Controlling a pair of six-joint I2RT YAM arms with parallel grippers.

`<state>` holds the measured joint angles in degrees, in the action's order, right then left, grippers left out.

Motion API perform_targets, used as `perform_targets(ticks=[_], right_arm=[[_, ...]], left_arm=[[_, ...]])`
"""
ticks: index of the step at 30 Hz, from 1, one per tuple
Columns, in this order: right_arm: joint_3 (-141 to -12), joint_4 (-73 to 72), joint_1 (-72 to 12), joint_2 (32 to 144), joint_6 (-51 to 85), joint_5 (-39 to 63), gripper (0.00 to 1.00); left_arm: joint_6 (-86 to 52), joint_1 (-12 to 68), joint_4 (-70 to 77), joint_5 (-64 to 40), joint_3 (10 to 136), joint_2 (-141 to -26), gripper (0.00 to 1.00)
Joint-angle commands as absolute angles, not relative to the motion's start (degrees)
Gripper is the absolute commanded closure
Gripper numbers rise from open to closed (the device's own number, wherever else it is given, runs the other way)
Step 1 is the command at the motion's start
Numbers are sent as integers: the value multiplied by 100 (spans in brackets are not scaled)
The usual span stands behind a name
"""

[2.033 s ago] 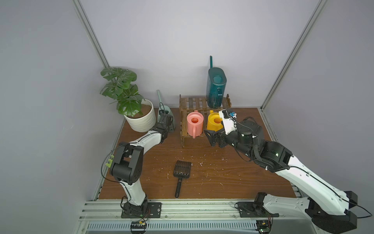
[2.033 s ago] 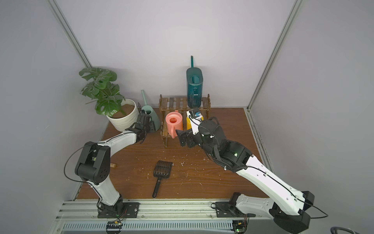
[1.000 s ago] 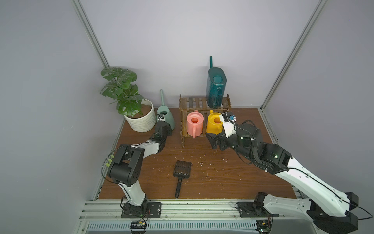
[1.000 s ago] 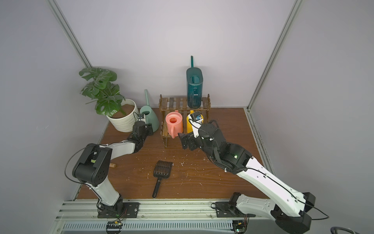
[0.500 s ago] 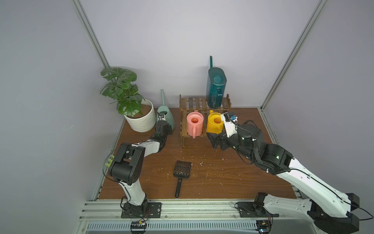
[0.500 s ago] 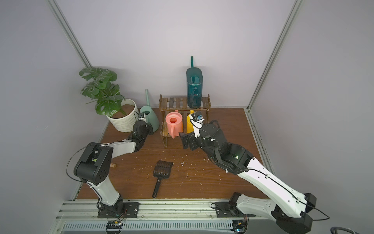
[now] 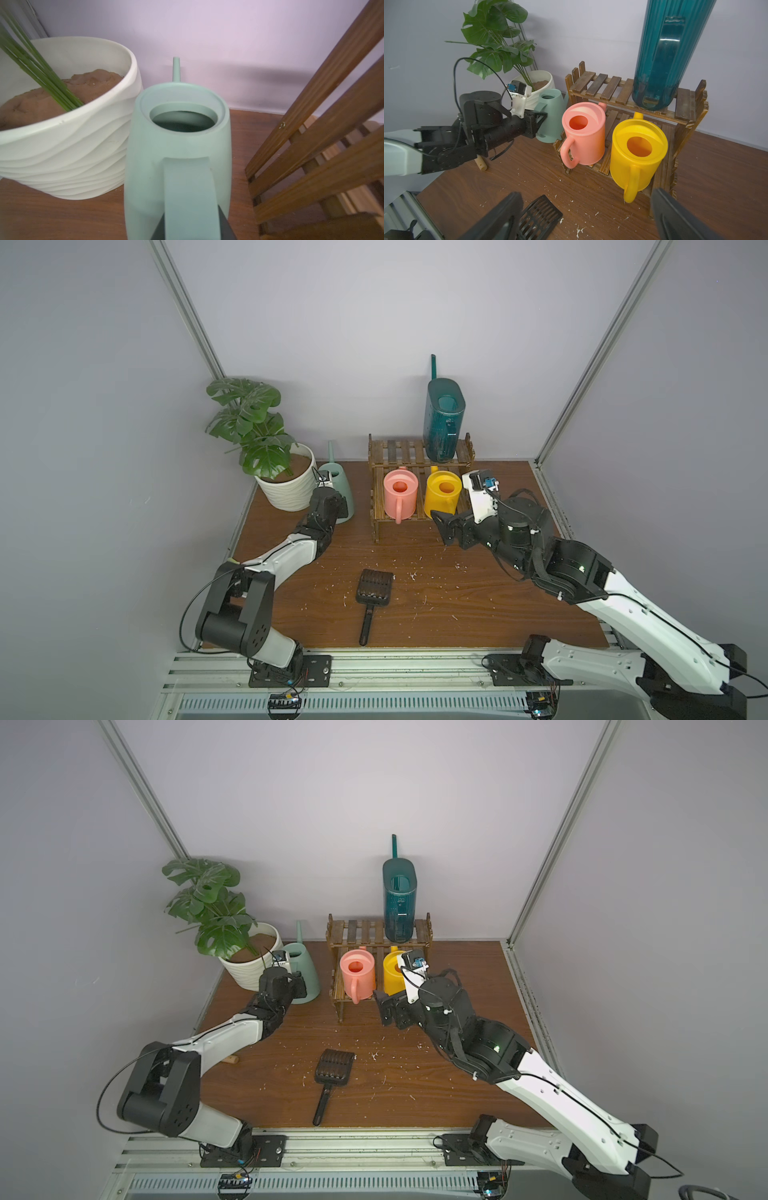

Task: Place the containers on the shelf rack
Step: 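Pick up a container from the center of the board.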

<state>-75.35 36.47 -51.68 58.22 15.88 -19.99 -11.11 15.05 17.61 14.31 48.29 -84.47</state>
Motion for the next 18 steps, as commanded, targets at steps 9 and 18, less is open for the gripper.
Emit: perform_targets(ticks=[9, 18], right_arm=[[-7370, 3602, -5175, 5509, 1668, -2204, 1], [-7195, 3549, -5168, 5376, 1745, -2208, 1]], left_arm=[[-1151, 1538, 695, 1137, 5102, -7034, 96], [-972, 1950, -133, 1242, 5647, -6345, 97]])
